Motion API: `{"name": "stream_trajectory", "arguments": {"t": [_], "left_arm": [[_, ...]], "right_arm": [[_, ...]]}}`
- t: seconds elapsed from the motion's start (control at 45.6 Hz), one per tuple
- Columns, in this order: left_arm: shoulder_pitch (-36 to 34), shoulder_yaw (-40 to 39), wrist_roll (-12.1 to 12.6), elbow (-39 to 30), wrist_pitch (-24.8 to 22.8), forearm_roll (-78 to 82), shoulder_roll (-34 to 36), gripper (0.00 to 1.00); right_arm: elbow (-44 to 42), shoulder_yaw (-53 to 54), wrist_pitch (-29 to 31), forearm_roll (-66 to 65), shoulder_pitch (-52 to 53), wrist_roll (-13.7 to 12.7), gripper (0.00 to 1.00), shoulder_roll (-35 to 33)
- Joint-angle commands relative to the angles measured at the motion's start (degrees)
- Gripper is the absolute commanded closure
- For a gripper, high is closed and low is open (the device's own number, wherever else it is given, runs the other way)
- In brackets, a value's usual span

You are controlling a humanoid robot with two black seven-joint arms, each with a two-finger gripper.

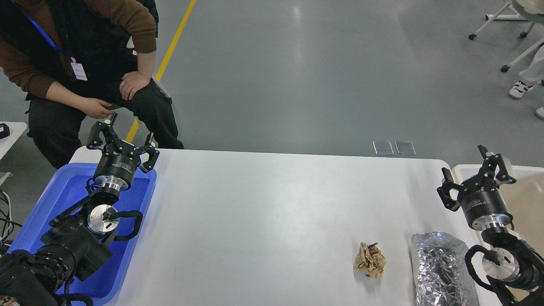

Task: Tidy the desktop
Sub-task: 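Move the right gripper down toward the silver foil wrapper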

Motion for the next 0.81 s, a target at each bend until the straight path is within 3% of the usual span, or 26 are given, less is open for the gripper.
{"name": "stream_trajectory", "arguments": {"t": [0.0, 0.789], "left_arm": [[0.0, 0.0, 0.0, 0.0, 0.0, 0.0, 0.0, 0.0], [-0.1, 0.0, 0.0, 0.0, 0.0, 0.0, 0.0, 0.0]], "right_arm": [[0.2, 0.2, 0.0, 0.0, -1.1, 0.0, 0.0, -0.4], [-0.1, 0.2, -0.2, 0.4, -0.8, 0.9, 0.0, -4.9]]}}
